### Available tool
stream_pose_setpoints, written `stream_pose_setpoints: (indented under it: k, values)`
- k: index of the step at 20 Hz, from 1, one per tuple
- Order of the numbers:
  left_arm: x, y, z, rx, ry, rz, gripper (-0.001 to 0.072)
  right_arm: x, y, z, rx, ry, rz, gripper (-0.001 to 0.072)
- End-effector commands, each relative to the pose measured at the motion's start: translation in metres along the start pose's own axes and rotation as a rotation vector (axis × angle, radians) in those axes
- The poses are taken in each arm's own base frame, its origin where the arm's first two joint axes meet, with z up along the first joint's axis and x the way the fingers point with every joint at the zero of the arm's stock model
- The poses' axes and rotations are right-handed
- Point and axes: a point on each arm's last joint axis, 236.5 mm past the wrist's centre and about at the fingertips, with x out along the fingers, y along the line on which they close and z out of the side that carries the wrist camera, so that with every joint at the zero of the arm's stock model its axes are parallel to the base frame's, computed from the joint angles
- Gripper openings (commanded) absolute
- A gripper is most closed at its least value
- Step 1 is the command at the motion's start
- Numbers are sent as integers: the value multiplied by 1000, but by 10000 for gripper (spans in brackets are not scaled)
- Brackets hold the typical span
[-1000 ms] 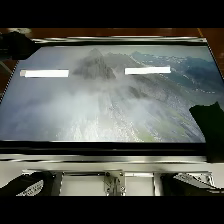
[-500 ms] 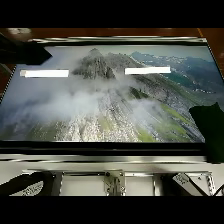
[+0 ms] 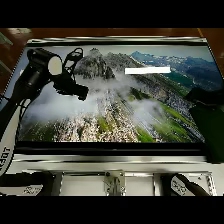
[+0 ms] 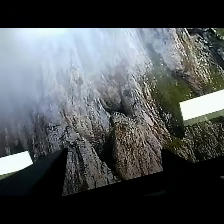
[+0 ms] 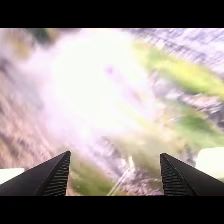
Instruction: Fold the shirts.
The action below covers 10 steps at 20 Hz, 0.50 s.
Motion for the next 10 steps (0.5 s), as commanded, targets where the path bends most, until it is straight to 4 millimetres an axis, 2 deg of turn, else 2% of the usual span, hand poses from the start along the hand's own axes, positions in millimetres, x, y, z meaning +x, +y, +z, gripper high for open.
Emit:
stream_pose_setpoints:
  k: [1, 3, 4, 7, 10]
  values:
    - [20, -16, -6, -24, -9, -38, 705, 22, 33, -25, -44, 130, 44, 678]
    - [25, -13, -9, -41, 2, -35, 705, 22, 40, -25, -46, 131, 67, 678]
    - [25, -15, -4, -57, -18, -40, 705, 22, 43, -25, -42, 129, 79, 678]
    - [24, -19, 9, -58, -75, -55, 705, 22, 43, -25, -43, 129, 79, 678]
    - [25, -16, 10, -58, -78, -47, 705, 22, 43, -25, -43, 129, 79, 678]
